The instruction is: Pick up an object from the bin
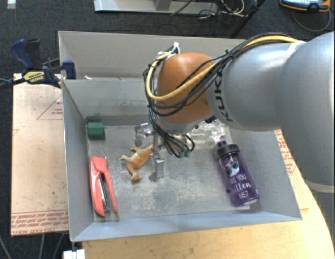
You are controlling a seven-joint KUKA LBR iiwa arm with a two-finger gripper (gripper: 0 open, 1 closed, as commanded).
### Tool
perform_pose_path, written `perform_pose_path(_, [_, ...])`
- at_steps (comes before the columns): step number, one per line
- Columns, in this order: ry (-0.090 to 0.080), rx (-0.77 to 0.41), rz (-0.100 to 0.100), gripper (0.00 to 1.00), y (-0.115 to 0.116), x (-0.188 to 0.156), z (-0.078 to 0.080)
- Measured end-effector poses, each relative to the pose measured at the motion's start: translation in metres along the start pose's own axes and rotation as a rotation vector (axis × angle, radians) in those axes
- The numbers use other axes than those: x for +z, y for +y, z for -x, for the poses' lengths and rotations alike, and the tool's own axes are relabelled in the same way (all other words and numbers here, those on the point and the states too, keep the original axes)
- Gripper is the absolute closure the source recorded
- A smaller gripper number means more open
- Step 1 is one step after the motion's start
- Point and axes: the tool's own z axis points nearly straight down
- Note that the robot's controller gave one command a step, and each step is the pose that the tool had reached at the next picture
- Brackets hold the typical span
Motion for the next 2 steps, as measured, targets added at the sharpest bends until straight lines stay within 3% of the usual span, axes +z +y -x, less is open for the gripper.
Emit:
perform_pose_path(1, [-0.010, -0.124, -0.001, 0.00, -0.014, 0.026, -0.005])
perform_pose_path(2, [-0.009, -0.451, -0.002, 0.00, -0.004, 0.046, 0.005])
